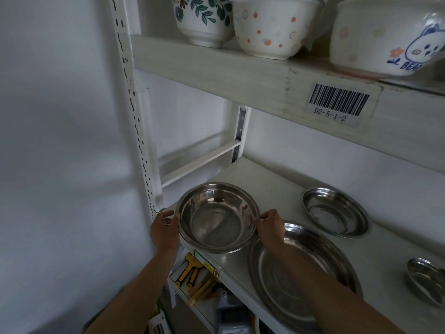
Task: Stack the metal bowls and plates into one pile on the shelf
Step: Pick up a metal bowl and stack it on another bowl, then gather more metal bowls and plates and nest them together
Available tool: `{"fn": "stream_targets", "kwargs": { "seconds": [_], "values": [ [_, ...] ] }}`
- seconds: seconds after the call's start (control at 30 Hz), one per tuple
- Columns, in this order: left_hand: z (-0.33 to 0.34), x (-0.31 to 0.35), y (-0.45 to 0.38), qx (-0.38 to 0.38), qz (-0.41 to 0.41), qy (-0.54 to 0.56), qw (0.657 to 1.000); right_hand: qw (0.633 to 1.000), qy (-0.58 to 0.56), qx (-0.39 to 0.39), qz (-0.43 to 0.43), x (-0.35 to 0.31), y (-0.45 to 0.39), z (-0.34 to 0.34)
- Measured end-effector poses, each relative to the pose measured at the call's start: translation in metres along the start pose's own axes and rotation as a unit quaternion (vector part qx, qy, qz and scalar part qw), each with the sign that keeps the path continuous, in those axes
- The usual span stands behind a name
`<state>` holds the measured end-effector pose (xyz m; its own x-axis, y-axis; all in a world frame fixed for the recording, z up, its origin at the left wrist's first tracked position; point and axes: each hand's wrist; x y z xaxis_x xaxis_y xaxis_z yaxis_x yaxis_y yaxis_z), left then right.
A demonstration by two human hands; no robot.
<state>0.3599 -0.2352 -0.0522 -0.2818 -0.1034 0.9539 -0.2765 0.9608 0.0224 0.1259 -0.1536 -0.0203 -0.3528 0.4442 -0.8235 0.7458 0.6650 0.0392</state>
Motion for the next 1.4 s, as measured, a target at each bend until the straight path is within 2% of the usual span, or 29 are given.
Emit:
{"fn": "stream_targets", "kwargs": {
  "seconds": [0.57,0.7,0.8,1.07,1.4],
  "values": [
    [-0.004,0.003,0.006,-0.05,-0.029,0.01,0.998,0.999,0.017,-0.023,-0.025,-0.002,-0.021,-0.011],
    [-0.003,-0.001,0.008,-0.065,-0.034,0.015,0.997,0.997,0.051,-0.022,-0.062,-0.005,-0.033,-0.014],
    [-0.002,-0.002,0.009,-0.074,-0.05,0.034,0.995,0.994,0.063,-0.048,-0.073,-0.008,-0.043,-0.015],
    [0.002,-0.005,0.013,-0.077,-0.059,0.064,0.993,0.985,0.061,-0.159,-0.016,-0.009,-0.079,-0.001],
    [0.004,0.0,0.025,-0.074,-0.005,0.062,0.995,0.977,0.081,-0.198,0.006,0.0,-0.101,0.019]
  ]
}}
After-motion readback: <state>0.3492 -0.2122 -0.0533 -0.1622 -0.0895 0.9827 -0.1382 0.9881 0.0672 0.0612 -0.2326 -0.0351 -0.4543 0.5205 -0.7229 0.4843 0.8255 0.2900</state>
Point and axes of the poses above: each hand's wrist, its own y-axis away from the middle knuckle, its own z-axis out of the palm, x = y × z, and after that the axes turned 10 degrees about -y, right-handed
